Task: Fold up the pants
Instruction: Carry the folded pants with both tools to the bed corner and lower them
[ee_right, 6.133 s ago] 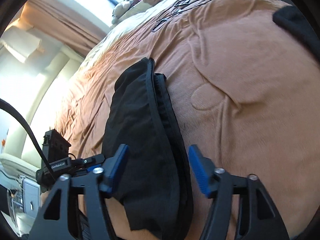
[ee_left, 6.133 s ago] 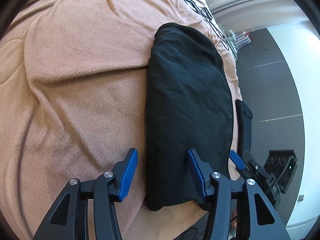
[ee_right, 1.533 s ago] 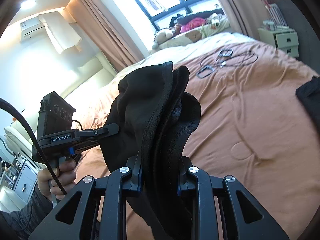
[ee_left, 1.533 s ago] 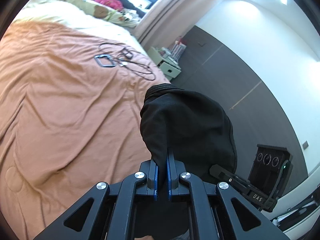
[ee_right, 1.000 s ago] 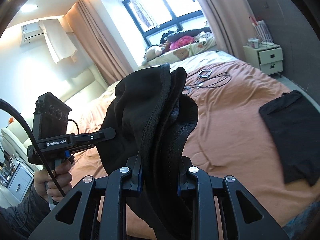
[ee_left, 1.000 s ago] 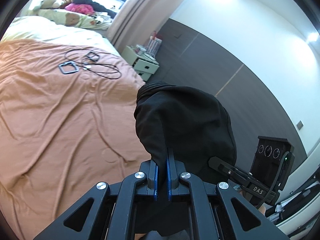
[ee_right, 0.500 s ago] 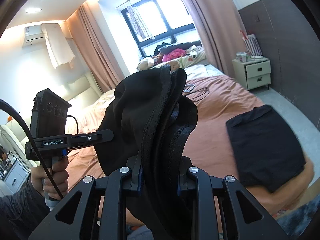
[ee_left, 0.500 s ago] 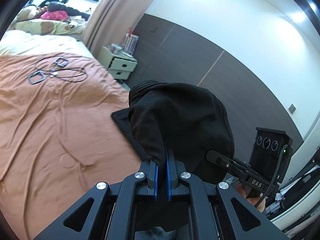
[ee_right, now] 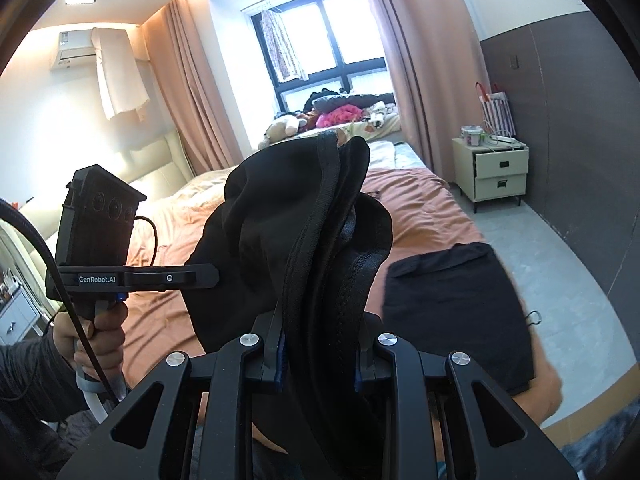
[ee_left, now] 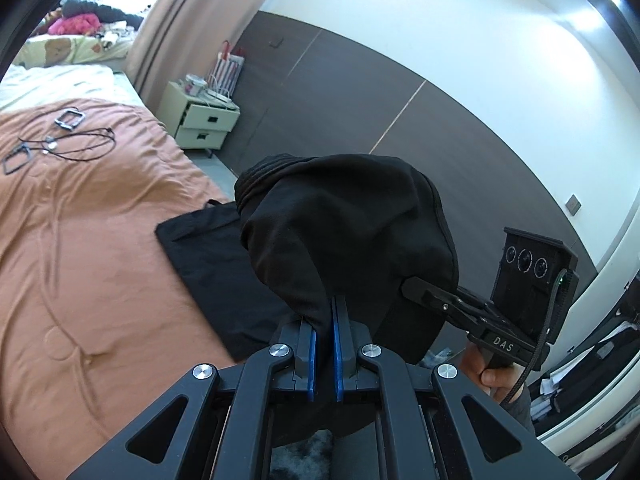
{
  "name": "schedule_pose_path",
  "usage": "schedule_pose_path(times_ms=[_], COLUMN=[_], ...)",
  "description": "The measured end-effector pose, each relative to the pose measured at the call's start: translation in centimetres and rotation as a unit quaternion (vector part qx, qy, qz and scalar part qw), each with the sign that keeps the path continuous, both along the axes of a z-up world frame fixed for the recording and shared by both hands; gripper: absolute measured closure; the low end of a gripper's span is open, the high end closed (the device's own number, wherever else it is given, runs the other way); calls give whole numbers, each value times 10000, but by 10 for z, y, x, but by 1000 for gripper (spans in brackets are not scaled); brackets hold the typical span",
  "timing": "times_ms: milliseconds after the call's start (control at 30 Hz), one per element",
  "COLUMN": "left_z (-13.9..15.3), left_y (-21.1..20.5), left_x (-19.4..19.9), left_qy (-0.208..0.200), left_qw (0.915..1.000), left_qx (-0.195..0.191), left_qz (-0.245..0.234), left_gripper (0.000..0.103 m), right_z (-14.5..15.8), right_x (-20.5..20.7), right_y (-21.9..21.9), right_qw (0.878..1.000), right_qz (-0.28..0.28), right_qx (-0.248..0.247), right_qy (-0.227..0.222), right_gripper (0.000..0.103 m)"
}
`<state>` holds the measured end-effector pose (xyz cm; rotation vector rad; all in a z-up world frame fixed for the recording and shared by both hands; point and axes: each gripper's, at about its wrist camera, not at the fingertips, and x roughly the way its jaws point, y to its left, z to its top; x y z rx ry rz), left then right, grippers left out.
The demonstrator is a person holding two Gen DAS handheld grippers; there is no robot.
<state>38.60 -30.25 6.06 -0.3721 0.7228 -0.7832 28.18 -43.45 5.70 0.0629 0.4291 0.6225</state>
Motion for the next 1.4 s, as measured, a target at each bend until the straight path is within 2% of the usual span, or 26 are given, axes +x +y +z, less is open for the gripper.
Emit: schedule_pose_path(times_ms=[267, 467, 800, 1133, 1200, 1267, 1300, 1333, 1400], left_z=[-29, -54, -97, -119, -128, -148, -159, -167, -174], left_y=[-35, -47, -49, -40, -42, -42, -40, -37, -30], left_x=[37, 69, 126, 175, 190, 209, 218, 223, 229], left_qy=[181, 354, 668, 816, 867, 1216, 1446, 1583, 1662], left_qw=[9998, 9992, 9976, 9965, 9962, 9925, 9892, 9869, 9854], left_qx=[-25, -85, -138, -203, -130, 33, 50, 49, -92], left_qz=[-127, -154, -68, 45, 10, 148, 219, 304, 346], left_gripper=[96, 96, 96, 96, 96, 94, 89, 83, 81], right_z=[-2, 0, 5, 9, 3, -5, -10, -13, -20], right_x=[24, 45, 93, 144, 154, 164, 170, 171, 172], right_y=[-16, -11, 13, 35, 40, 45, 43, 41, 34], right_qw=[9998, 9985, 9947, 9920, 9897, 9817, 9775, 9775, 9768], right_qz=[-40, -79, -36, -35, -265, -834, -1160, -1178, -1325], right_qx=[-199, -532, -991, -1192, -1360, -1671, -1698, -1665, -1490], right_qy=[65, 102, 270, 417, 353, 386, 475, 530, 782], right_gripper=[82, 82, 82, 82, 74, 29, 24, 24, 24])
